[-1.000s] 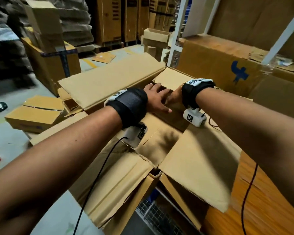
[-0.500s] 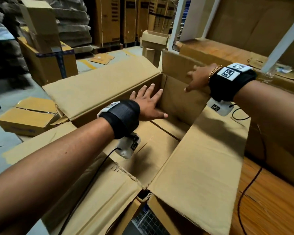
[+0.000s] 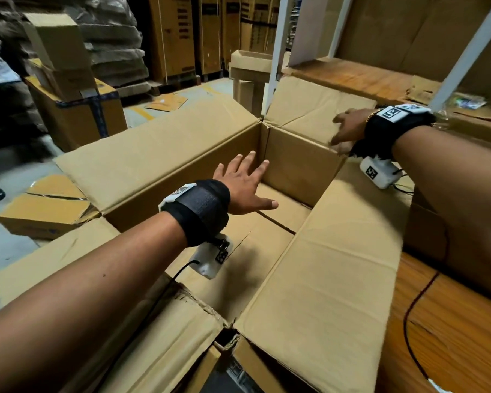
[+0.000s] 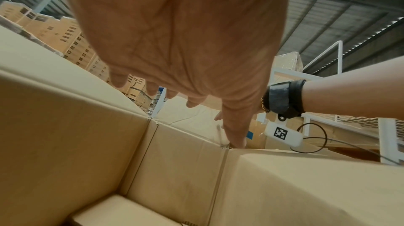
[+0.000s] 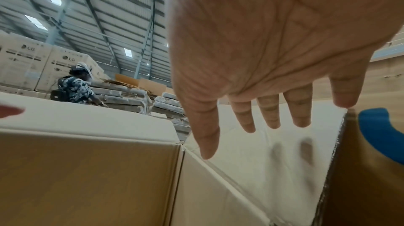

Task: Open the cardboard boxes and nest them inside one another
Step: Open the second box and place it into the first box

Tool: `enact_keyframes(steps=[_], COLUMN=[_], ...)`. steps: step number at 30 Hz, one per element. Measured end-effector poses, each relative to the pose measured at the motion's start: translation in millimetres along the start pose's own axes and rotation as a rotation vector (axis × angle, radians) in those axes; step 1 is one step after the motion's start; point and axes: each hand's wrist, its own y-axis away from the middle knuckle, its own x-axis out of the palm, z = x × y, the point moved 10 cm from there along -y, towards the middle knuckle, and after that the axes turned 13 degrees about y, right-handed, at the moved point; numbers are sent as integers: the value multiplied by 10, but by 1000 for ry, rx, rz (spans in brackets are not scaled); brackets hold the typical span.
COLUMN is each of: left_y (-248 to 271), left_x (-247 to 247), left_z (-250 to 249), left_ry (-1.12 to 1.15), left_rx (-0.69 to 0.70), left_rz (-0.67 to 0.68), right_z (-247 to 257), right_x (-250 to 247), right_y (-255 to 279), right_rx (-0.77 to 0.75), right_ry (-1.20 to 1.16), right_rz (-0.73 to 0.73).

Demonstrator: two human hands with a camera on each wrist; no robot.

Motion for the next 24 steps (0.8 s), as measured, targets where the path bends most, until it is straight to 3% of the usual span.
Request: enact_keyframes(steps=[15,21,24], left_y=[381,773,995], left_x=[-281,-406,-344], left_z=[-148,-20,31], left_ry=[-13,9,-15], left_rx=[82,91,112], left_rz=[-31,-47,19], right_z=[-166,18,141], right_x=[185,163,133], right_y=[878,1658,2127], right_rx=[60,55,57], right_ry=[-121,-241,-293], right_rz=[37,79,127])
